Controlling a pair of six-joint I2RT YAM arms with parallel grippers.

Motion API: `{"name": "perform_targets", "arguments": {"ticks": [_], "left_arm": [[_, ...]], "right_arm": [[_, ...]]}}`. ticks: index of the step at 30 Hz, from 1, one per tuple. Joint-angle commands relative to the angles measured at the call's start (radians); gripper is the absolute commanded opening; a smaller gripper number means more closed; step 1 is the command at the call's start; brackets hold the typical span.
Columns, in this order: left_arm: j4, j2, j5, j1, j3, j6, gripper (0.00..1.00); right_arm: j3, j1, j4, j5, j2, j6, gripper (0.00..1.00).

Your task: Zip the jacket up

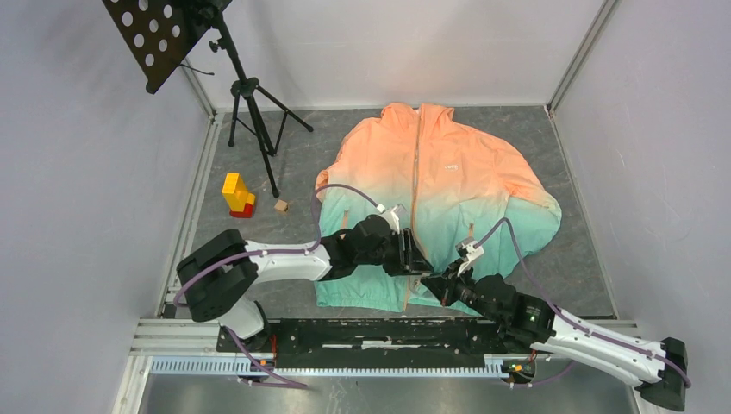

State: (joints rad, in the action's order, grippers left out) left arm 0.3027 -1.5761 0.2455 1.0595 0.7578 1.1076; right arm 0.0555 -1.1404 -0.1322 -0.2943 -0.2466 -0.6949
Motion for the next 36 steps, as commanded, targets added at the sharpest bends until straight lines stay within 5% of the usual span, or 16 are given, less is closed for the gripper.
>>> {"name": "perform_targets", "arguments": {"ticks": [1, 3, 8, 15, 23, 26, 36], "left_arm": [[0.003, 0.112, 0.072, -0.043, -0.020, -0.072, 0.68], [-0.098, 0.151, 0.078, -0.055, -0.010, -0.135, 0.79], [-0.413, 0.216, 0.071, -0.057, 0.031, -0.284, 0.84], [-0.278, 0.268, 0.242, -0.060, -0.031, -0.390, 0.81], [-0.229, 0.176, 0.280, -0.061, 0.011, -0.335, 0.55], [-0.392, 0.150, 0.220, -0.061, 0.061, -0.382, 0.46], [-0.893, -0.063, 0.066, -0.004, 0.325, -0.355, 0.41]], "right_arm": [[0.021, 0.001, 0.003, 0.016, 0.021, 0.211, 0.00], [0.060, 0.000, -0.068, -0.005, 0.004, 0.230, 0.00], [0.067, 0.001, -0.052, 0.079, -0.004, 0.274, 0.00], [0.039, 0.001, -0.002, 0.110, 0.027, 0.319, 0.00], [0.081, 0.000, -0.045, 0.105, 0.031, 0.312, 0.00], [0.094, 0.001, -0.081, 0.045, 0.032, 0.287, 0.00], [0.101, 0.001, -0.107, -0.018, 0.015, 0.265, 0.00]]}}
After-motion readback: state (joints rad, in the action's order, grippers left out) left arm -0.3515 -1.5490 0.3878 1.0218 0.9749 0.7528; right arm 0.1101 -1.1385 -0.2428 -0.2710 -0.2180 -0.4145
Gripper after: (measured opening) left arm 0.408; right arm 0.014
